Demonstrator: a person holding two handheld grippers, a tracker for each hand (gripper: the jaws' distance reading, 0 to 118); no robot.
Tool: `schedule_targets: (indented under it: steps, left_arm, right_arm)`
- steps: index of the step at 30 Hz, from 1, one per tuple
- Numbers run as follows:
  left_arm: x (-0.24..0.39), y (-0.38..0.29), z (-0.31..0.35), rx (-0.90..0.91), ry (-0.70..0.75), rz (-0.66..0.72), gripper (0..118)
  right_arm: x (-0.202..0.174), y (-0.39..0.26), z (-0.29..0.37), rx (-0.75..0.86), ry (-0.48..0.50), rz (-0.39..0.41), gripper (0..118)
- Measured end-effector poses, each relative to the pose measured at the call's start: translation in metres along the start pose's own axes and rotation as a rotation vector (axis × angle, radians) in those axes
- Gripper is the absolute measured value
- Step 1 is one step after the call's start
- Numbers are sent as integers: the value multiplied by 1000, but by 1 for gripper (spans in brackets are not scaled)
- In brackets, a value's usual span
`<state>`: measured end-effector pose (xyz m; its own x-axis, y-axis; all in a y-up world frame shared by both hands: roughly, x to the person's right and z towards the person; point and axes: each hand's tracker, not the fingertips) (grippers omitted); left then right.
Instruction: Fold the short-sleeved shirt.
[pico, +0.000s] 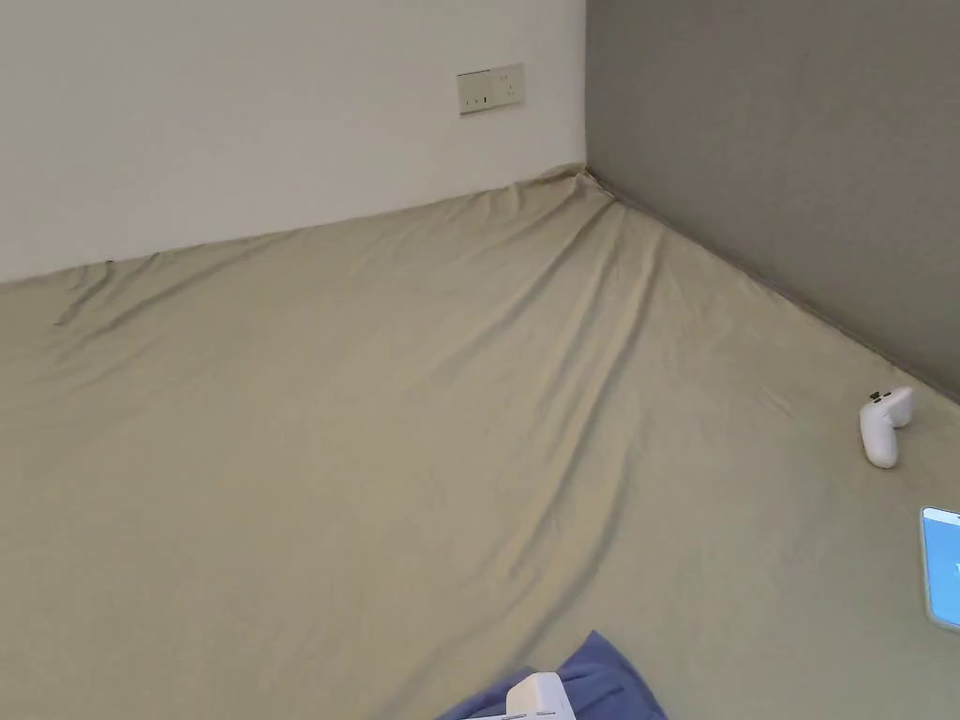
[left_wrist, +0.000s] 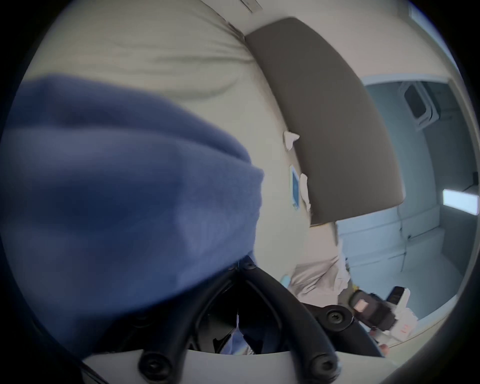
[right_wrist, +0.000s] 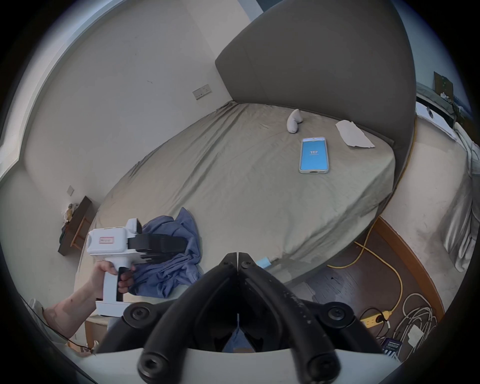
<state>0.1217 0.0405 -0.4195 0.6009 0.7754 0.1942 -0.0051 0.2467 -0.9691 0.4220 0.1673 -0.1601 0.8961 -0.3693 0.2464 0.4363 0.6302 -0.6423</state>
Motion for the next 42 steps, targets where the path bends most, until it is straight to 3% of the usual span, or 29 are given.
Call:
schedule_targets:
  steps: [5,8,10,14,16,18,22,24,29,31,32,34,36,37,42]
  left_arm:
    - [16,-10,18,9,-104,-26,0]
    - [24,-22,83,102,-99,-134,0]
    - [19,-33,138,200,-39,-159,0]
    - [-15,-57,224,348,61,-68,0]
    - [-31,-73,256,385,98,-23,0]
    - [-42,-86,275,433,143,6,0]
    - [-62,-107,300,494,122,111,0]
    - [-69,-109,304,505,129,128,0]
    - [-81,-97,292,409,-30,162,0]
    - [-85,-90,277,384,-61,169,6]
    - [-87,-86,272,383,-61,172,22]
    - [-95,-75,255,329,-94,202,42]
    - [-101,-62,234,262,-102,233,100]
    - [-101,-55,220,220,-91,232,118]
    - [-102,-21,163,172,-68,246,112]
  right_arm:
    - [8,-1,-2,-3,-14,-15,1]
    - [-3,3,-25,-36,45,-3,1]
    - [-22,12,-51,-67,117,52,1]
    - [-70,33,-127,-221,412,126,1]
    - [-101,43,-177,-344,614,113,1]
    - [-121,47,-221,-478,734,131,1]
    - [-124,50,-278,-592,705,182,0]
    - [-121,52,-291,-631,589,207,1]
    - [-115,52,-295,-641,621,198,1]
    - [-118,51,-291,-637,618,208,1]
    - [-117,51,-291,-637,617,205,1]
    - [-115,50,-291,-639,617,190,1]
    - [-114,48,-292,-638,619,190,1]
    - [-112,47,-293,-636,623,188,1]
    - [-106,45,-292,-632,637,156,1]
